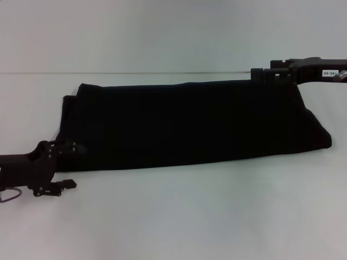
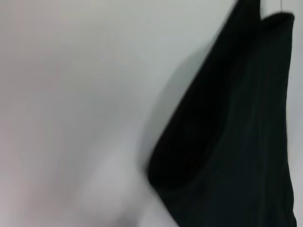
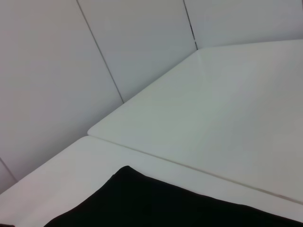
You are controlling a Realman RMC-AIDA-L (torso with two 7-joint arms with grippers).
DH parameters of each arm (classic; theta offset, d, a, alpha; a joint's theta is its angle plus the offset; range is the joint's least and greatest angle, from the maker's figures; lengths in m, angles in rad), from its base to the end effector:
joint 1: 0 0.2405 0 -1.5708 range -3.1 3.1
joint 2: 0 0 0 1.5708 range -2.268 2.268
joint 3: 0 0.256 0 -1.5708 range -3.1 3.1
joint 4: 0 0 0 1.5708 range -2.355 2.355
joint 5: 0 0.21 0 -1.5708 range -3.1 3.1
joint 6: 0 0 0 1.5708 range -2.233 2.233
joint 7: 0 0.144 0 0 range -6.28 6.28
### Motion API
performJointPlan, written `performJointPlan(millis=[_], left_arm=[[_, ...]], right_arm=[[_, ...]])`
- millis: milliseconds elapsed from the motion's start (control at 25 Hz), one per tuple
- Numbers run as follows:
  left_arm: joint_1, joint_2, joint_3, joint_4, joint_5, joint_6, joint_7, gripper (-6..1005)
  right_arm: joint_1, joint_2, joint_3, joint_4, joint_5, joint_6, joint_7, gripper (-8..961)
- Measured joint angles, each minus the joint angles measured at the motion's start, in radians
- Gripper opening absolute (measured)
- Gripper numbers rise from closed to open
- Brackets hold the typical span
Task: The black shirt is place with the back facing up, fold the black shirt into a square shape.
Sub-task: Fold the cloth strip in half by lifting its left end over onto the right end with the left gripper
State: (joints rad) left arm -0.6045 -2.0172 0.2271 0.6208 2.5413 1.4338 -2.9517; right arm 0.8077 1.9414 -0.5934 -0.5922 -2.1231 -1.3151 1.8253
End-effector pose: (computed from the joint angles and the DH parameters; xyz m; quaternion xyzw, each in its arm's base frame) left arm -0.3366 0.3383 0.0367 -0.4359 -0.8664 -0.2273 0.0872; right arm 0.2201 0.4347 0.0566 -0.8926 0.3397 0.2113 0.2079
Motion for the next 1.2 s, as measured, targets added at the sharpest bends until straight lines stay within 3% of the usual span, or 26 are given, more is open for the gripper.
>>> performJointPlan(millis=[1200], left_arm=[[-0.001, 0.0, -0.002, -0.03, -0.029, -0.136, 0.019, 906]], right_arm=[[0.002, 0.001, 0.011, -0.003, 0.005, 0.001, -0.001, 897]])
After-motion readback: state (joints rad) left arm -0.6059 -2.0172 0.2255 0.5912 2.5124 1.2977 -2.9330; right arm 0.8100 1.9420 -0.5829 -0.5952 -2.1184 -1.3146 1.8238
